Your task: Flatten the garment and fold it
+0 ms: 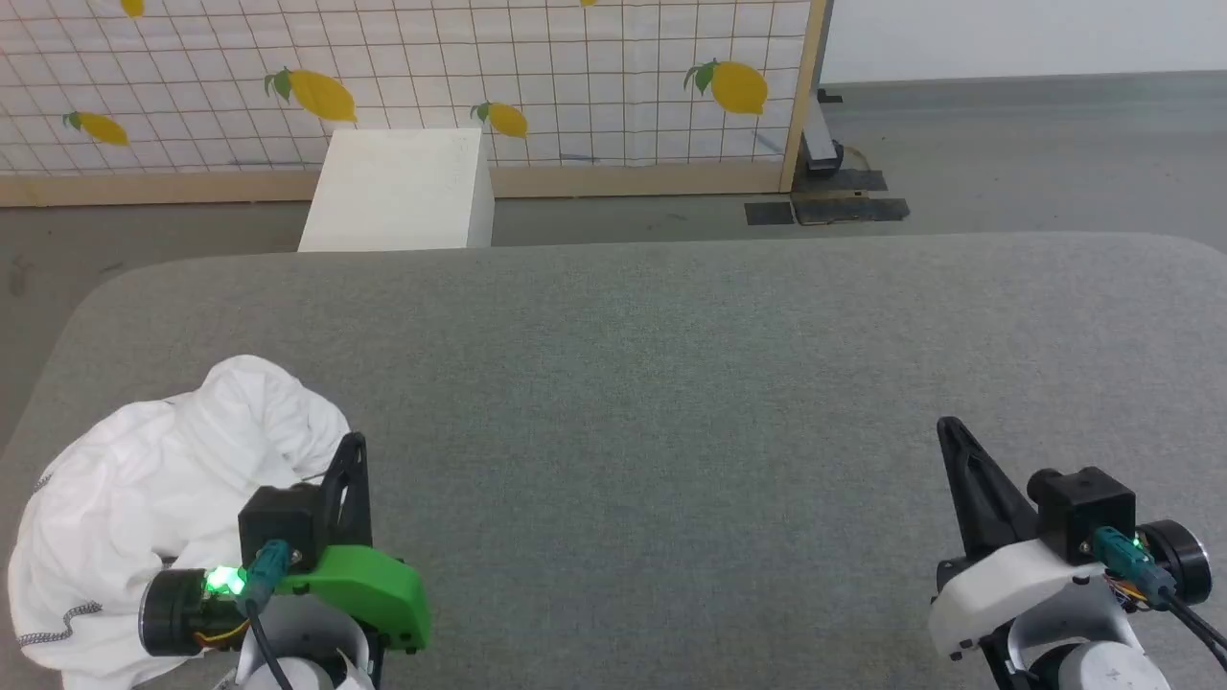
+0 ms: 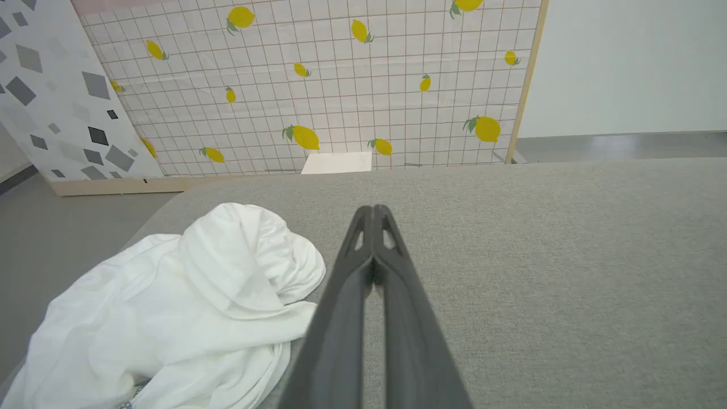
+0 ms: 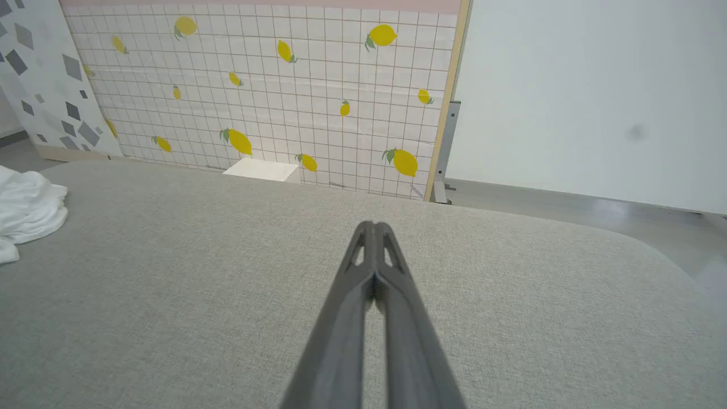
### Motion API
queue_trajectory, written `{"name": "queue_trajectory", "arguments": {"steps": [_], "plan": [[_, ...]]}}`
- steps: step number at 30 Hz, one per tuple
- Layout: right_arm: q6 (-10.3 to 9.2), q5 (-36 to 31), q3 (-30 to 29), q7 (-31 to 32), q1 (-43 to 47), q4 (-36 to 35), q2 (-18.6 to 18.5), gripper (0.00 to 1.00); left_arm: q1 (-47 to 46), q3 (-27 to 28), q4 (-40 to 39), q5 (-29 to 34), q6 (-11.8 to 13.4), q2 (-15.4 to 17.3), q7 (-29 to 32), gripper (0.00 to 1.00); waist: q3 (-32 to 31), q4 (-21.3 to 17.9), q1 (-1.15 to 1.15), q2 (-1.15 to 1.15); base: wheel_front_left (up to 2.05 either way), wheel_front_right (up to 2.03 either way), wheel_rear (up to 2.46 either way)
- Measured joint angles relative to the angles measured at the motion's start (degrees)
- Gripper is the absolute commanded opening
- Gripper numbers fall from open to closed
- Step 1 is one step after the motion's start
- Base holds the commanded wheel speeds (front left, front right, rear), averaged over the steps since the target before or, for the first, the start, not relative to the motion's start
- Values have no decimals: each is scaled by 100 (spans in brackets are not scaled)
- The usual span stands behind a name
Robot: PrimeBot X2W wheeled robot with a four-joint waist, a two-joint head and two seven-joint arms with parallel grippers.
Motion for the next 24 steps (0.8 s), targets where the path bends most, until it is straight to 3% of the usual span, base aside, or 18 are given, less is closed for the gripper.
{"name": "queue_trajectory", "arguments": {"steps": [4, 5, 24], "plan": [[0, 0, 1, 0, 0, 0, 0, 0, 0, 0, 0, 0, 0, 0, 0, 0, 0, 0, 0, 0, 0, 0, 0], [0, 0, 1, 0, 0, 0, 0, 100, 0, 0, 0, 0, 0, 0, 0, 100, 0, 0, 0, 0, 0, 0, 0], [0, 197, -22, -155, 2, 118, 0, 100, -3, -89, 179, -132, 1, 1, -155, 100, 5, 25, 0, 0, 0, 0, 0]]}}
